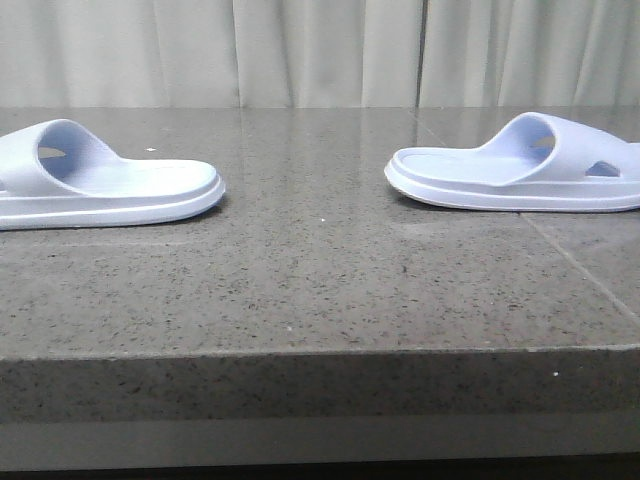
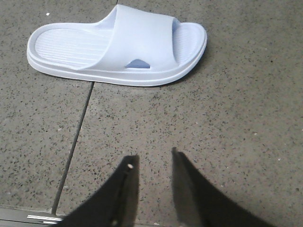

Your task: Insert blue slippers together front up

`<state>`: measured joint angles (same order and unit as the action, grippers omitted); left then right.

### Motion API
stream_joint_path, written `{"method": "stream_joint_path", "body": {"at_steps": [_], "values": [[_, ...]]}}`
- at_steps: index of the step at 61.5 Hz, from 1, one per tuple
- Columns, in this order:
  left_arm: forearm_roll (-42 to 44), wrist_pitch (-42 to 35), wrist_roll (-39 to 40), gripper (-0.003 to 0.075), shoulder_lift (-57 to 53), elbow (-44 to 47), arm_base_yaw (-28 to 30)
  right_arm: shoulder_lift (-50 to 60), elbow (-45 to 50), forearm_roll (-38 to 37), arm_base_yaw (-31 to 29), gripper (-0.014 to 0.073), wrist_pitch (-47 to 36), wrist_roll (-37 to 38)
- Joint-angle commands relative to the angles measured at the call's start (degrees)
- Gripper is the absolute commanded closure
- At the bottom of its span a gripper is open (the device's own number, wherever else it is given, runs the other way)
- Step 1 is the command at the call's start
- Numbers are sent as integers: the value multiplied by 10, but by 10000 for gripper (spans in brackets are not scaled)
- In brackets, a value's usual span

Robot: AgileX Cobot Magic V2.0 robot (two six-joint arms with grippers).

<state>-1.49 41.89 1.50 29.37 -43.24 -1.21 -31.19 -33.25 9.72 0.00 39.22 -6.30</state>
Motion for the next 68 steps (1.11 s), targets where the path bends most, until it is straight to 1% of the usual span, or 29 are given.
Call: {"method": "stream_joint_path", "body": {"at_steps": [1,4,16,24,31,41,47,52,57,60,65,68], "values": [[-1,-44,0,231,6,-20,-4,-6,-18,-1,-2,171,-33,-2],[-1,-44,0,225,6,-20,-4,-6,-18,-1,-2,152,-33,-2],[-1,-39,0,227,10,-20,-4,-6,-18,2,-2,156,-31,-2],[26,-26,0,227,42,-21,-4,-6,-18,2,-2,156,-31,-2],[38,22,0,227,90,-31,-4,-6,-18,2,-2,156,-26,-2],[48,101,0,227,182,-74,-4,-6,-18,2,-2,156,-21,-2],[50,125,0,227,239,-102,-2,-6,-18,2,-2,156,-21,-2],[42,137,0,227,285,-126,15,-6,-18,2,-2,156,-21,-2],[5,136,-22,227,328,-148,52,-6,-18,2,-2,156,-21,-2],[-35,136,-55,227,344,-158,82,-6,-18,2,-2,156,-21,-2],[-139,133,-123,227,370,-168,130,-6,-18,2,-2,156,-23,-2],[-213,133,-183,227,385,-171,170,-6,-18,2,-2,156,-24,-2]]}}
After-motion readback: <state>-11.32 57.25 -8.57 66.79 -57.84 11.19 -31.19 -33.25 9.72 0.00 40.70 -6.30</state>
